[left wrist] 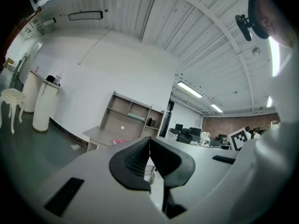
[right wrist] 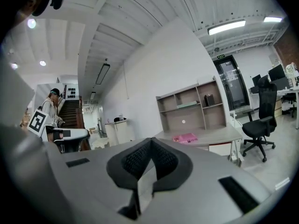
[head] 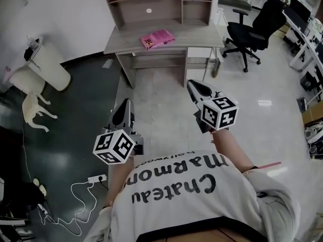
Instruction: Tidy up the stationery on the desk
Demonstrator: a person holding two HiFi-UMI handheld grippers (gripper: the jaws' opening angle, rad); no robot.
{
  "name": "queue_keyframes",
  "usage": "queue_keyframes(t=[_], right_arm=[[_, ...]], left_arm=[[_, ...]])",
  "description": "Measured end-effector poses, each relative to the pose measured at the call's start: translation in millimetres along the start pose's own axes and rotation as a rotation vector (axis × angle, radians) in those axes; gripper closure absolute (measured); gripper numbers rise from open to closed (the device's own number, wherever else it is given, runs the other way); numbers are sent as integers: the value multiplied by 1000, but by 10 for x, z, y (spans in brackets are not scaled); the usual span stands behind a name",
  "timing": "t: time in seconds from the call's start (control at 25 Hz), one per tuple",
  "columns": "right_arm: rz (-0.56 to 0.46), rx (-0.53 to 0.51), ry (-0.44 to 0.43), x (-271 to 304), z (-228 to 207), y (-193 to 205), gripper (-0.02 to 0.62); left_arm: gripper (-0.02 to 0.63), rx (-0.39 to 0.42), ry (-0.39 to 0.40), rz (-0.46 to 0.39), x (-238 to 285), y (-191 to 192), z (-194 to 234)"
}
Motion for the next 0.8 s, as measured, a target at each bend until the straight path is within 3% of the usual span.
queue_keyframes(t=[0.2,0.6,0.8], right_arm=[[7,33,2,277,5,36,586],[134,32,-20,720,-78,375,586],[162,43,-25,1050,-310,434,586]], left_arm=[[589,12,36,8,129,-8,188],[589,-87,-52,104,358,411,608],[589,-82,-49,122,718,437,715]])
Point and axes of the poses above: the fingertips, and each gripper's own axes: x forward along the fingers, z to its left, y out of its underside, the point moved 4 cm from there along -x, backward along the fingers
